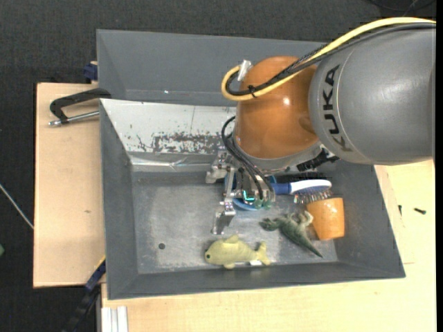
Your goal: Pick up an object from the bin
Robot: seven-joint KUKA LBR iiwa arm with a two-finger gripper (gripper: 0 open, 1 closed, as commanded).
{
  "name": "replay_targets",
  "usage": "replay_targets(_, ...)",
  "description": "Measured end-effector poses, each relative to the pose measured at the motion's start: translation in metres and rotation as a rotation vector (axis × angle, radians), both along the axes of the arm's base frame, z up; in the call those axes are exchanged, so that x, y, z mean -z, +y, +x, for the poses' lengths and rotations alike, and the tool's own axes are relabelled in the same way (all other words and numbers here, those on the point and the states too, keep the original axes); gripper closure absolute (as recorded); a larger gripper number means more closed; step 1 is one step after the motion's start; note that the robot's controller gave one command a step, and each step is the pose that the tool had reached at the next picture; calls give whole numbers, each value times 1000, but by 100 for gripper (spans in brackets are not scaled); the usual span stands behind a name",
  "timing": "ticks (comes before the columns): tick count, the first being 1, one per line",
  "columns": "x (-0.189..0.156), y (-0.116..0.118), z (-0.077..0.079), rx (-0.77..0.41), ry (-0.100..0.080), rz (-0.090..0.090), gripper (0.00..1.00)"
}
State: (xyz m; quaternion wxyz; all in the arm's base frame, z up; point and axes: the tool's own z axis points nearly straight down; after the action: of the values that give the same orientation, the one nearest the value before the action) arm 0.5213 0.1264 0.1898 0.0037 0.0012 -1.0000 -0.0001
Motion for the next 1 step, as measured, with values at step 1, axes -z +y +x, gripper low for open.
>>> replay_targets(1,115,-73,-10,-85,-22,10,0)
